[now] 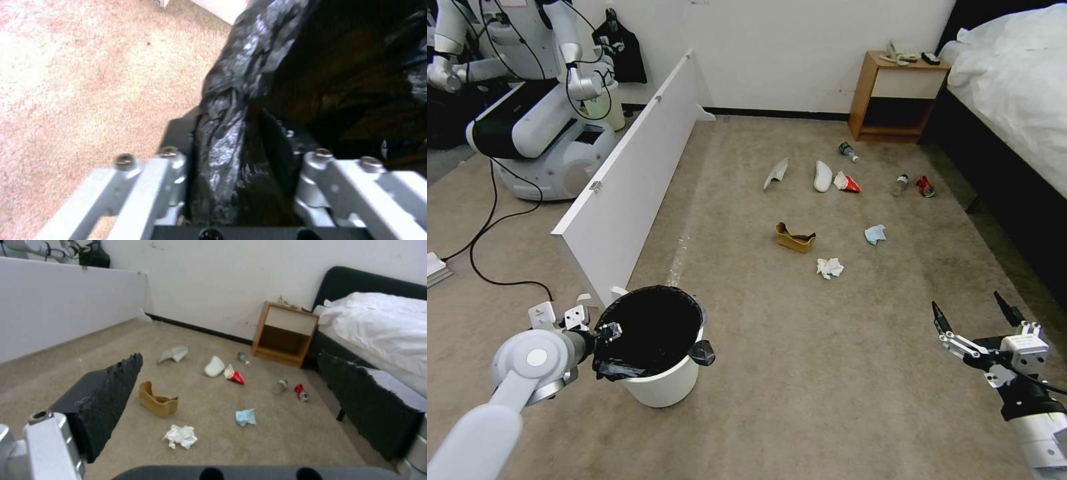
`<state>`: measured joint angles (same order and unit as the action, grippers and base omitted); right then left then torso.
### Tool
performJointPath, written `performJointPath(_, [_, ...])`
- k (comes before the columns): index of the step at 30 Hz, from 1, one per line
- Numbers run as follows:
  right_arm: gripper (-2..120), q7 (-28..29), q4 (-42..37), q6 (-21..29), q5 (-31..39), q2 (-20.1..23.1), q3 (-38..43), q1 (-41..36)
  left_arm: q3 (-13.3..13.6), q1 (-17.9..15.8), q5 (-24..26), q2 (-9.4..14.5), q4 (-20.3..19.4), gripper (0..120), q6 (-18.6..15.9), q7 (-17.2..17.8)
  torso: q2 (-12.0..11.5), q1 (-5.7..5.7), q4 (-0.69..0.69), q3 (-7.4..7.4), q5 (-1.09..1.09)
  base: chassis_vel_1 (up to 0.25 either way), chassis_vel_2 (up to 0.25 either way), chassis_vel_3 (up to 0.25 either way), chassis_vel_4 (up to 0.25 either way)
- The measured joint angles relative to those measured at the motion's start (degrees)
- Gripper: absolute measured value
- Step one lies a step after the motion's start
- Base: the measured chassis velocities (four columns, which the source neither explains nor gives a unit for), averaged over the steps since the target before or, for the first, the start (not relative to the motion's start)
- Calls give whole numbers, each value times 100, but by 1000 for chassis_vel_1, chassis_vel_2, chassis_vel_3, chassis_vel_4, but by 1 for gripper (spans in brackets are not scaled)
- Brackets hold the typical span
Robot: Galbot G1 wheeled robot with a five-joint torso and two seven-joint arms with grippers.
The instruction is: Pick up the trash bin, then pick up the garbage from the floor and place it into the trash bin.
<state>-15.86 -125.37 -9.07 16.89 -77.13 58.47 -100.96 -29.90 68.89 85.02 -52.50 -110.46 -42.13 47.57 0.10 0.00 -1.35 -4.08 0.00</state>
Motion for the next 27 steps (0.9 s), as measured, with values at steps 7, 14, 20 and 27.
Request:
performJointPath(7, [100,0,40,-34,-59,-59,-49,53,-47,172,-160,-28,-2,6,0,-131,0,0,0,0,0,0,0,0,0])
performJointPath(14, [100,-8,49,-76,-132,-136,-75,70,-122,343,-288,-50,-44,2,-1,-283,0,0,0,0,0,0,0,0,0])
performJointPath(20, [100,-21,49,-121,-214,-216,-91,75,-232,581,-466,-100,-147,2,-2,-512,0,0,0,0,0,0,0,0,0])
performJointPath(27, [100,-32,36,-157,-290,-295,-113,69,-392,882,-804,-148,-286,2,53,-1036,0,0,0,0,0,0,0,0,0])
